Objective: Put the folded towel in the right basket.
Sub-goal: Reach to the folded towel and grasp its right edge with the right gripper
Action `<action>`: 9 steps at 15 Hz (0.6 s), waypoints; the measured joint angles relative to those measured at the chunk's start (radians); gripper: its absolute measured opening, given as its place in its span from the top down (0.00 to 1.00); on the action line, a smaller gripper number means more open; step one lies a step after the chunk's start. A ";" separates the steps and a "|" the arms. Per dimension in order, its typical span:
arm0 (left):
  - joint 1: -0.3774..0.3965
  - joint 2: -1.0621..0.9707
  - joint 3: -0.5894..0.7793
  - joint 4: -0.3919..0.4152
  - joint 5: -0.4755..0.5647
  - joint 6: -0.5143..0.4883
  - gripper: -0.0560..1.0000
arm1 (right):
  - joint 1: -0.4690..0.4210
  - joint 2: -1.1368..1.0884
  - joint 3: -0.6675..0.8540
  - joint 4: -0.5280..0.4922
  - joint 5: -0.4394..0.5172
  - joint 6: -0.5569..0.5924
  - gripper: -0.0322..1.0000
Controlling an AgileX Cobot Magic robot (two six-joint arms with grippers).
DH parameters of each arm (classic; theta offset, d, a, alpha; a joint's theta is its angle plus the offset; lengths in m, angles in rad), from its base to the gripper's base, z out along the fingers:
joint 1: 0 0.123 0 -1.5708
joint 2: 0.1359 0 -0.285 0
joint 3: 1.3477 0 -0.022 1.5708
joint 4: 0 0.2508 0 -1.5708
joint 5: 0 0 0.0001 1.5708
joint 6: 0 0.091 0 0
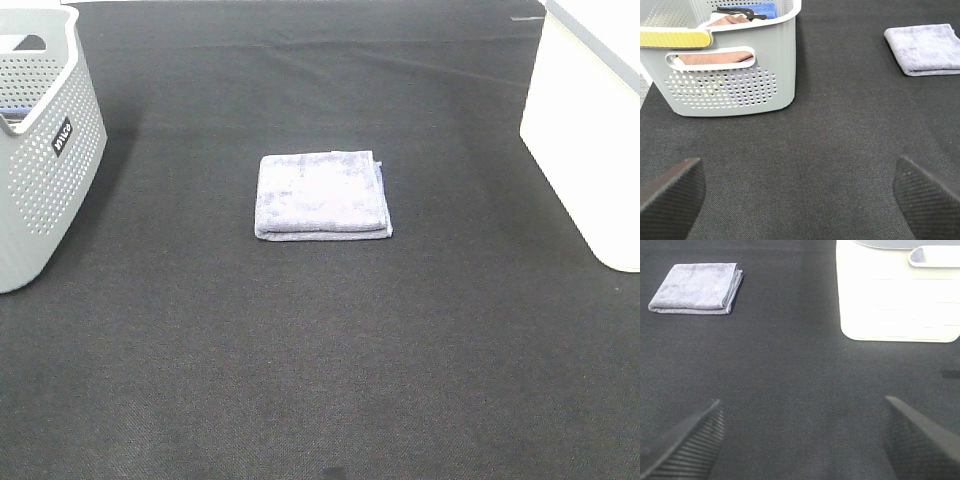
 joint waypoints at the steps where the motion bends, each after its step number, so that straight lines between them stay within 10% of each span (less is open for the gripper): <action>1: 0.000 0.000 0.000 0.000 0.000 0.000 0.03 | 0.000 0.000 0.000 0.000 0.000 0.000 0.20; 9: 0.000 0.000 0.000 0.000 0.000 0.000 0.03 | 0.000 0.000 0.000 0.000 0.000 0.000 0.20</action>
